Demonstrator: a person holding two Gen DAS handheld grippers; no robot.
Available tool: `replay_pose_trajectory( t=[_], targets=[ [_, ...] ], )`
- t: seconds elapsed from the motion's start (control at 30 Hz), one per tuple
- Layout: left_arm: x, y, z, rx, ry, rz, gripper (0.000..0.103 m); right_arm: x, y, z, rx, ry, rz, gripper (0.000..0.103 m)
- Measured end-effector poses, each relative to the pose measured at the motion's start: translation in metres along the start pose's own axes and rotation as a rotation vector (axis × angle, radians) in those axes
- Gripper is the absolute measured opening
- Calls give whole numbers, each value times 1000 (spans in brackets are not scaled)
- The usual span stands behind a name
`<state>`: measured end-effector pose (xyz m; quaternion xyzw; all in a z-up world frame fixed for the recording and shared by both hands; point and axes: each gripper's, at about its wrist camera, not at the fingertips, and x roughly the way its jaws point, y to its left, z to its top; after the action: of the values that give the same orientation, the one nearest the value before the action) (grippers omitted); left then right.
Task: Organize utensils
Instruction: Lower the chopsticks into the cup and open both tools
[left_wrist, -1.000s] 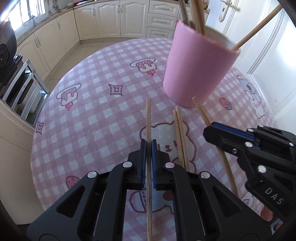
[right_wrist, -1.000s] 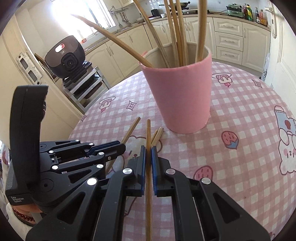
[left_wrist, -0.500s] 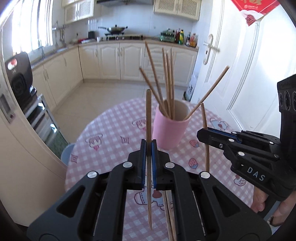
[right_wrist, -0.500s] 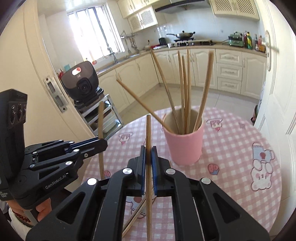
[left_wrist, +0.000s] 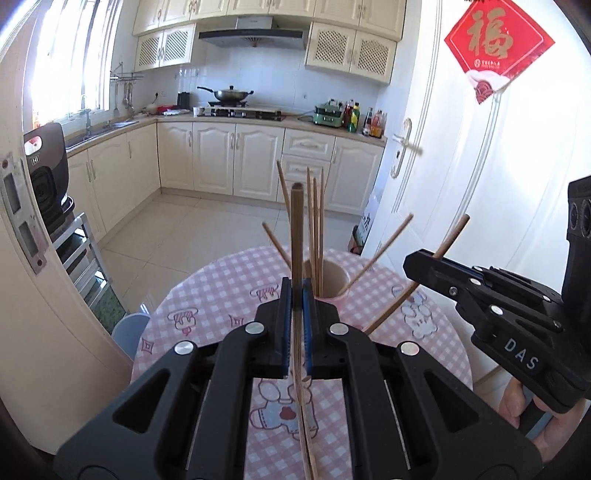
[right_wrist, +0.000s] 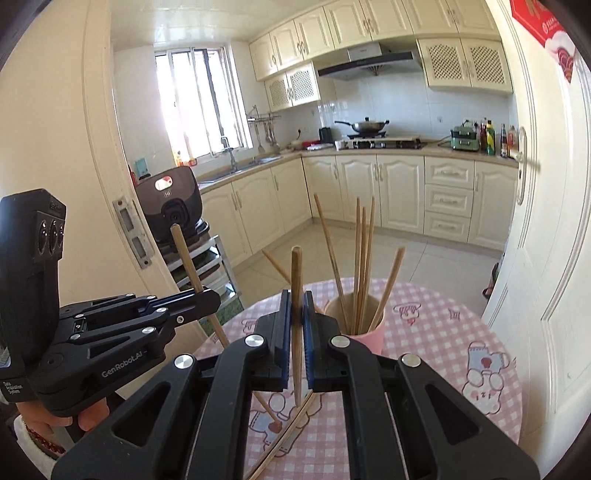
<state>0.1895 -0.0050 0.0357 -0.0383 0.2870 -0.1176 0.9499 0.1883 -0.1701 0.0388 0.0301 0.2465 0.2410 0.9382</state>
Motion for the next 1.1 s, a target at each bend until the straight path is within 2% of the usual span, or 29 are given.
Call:
replay_pose_trajectory(
  t=[0.33, 0.6, 0.8, 1.1],
  targets=[
    [-6, -6, 43, -35, -135, 1, 5, -8, -3, 42, -70, -98, -78, 5],
    [11, -13, 69, -71, -213, -4, 5, -2, -20, 62, -65, -158, -109, 5],
    [35, -14, 72, -78, -224, -3, 6, 3, -27, 68, -79, -191, -131, 5],
    [68, -13, 56, -76, -162, -10, 6, 27, -40, 50, -65, -124, -104, 5]
  ],
)
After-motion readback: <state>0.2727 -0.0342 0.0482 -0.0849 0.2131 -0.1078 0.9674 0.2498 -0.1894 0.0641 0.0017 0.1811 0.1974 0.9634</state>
